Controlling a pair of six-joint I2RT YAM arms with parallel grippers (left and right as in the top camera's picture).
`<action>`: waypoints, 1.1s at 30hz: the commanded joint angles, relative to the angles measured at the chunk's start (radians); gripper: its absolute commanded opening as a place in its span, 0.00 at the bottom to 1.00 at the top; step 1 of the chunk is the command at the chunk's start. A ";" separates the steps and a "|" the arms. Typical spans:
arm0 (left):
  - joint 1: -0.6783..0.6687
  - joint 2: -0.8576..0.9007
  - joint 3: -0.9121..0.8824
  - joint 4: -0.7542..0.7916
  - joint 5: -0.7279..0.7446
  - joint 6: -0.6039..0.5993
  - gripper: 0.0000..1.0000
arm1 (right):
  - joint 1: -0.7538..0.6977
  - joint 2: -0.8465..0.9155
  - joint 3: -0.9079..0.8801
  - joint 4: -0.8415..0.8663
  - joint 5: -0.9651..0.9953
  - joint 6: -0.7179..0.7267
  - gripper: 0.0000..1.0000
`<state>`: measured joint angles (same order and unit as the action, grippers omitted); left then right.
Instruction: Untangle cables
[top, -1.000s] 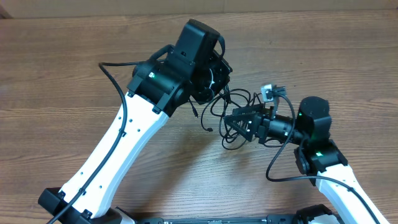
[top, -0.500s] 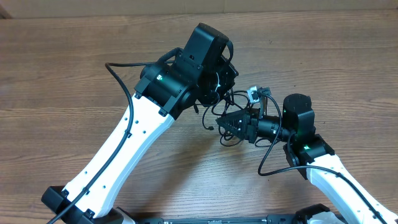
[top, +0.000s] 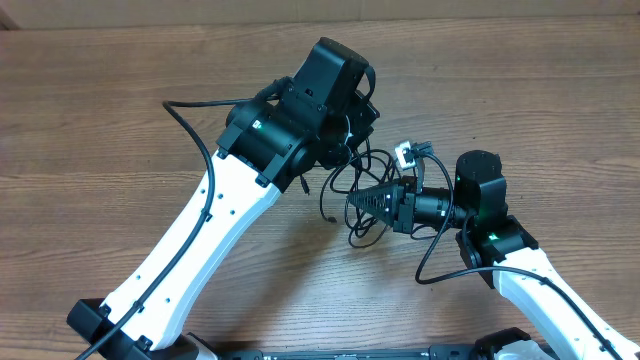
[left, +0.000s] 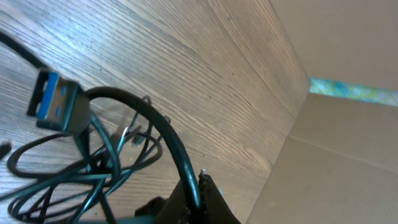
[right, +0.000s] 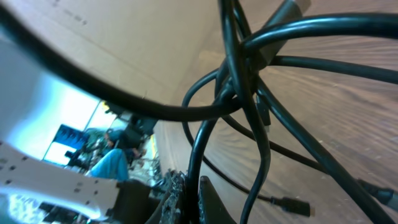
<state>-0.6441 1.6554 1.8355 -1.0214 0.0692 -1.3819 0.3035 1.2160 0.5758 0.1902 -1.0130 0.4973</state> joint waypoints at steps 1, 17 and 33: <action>0.053 0.005 0.028 -0.003 -0.055 -0.010 0.04 | 0.005 0.000 0.014 0.002 -0.118 -0.001 0.04; 0.386 0.005 0.028 -0.293 -0.022 -0.010 0.04 | 0.005 0.000 0.014 -0.005 -0.230 -0.032 0.04; 0.395 0.005 0.028 -0.177 0.295 0.434 0.04 | 0.005 0.000 0.014 -0.005 -0.208 -0.031 0.85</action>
<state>-0.2504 1.6558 1.8355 -1.2331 0.2356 -1.1450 0.3035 1.2160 0.5758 0.1825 -1.2156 0.4702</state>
